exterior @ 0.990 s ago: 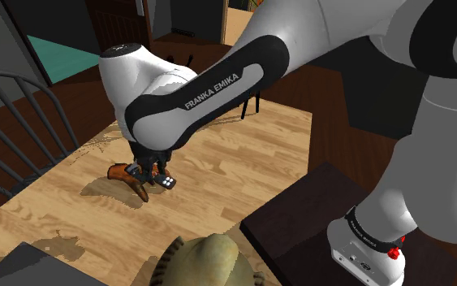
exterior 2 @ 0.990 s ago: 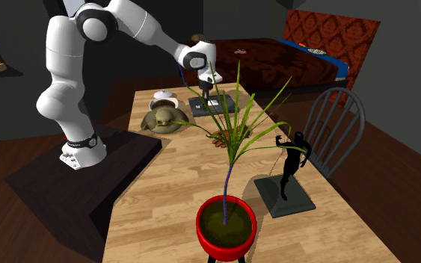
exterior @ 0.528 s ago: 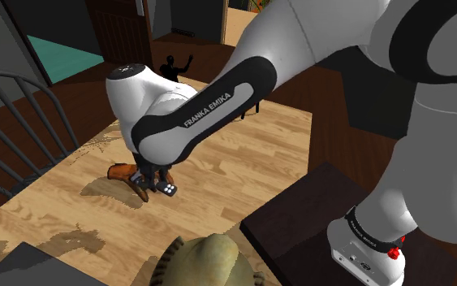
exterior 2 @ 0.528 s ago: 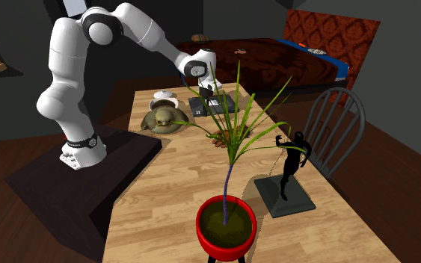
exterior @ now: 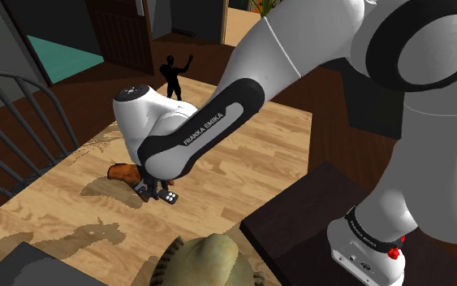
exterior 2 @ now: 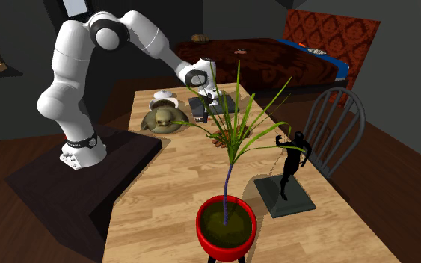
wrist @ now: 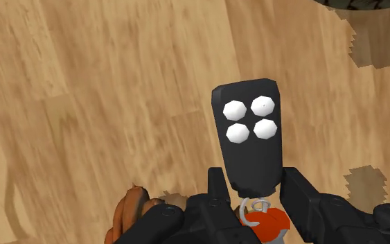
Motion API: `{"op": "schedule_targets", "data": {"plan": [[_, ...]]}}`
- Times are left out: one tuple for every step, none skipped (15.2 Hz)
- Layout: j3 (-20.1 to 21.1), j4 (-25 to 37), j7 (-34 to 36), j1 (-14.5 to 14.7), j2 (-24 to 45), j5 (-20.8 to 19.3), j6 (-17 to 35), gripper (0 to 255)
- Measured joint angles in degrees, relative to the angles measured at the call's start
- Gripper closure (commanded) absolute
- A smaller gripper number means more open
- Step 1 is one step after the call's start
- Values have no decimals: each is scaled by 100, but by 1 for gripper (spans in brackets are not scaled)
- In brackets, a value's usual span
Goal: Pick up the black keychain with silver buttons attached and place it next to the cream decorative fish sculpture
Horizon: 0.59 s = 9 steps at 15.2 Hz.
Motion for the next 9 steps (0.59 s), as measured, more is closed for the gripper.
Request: {"op": "schedule_targets", "data": {"plan": [[-12, 32, 20, 20, 81, -20, 48, 255], [-21, 38, 28, 28, 133, -33, 92, 255], [-33, 40, 34, 34, 187, -48, 145, 255], [-41, -11, 42, 35, 208, -59, 215, 255], [-54, 1, 48, 43, 273, -76, 268, 255], [-65, -6, 55, 49, 323, -90, 325, 255], [-79, 0, 68, 61, 392, -108, 387, 255], [-91, 31, 80, 75, 464, -123, 426, 255], [-101, 51, 86, 84, 517, -135, 459, 255]]}}
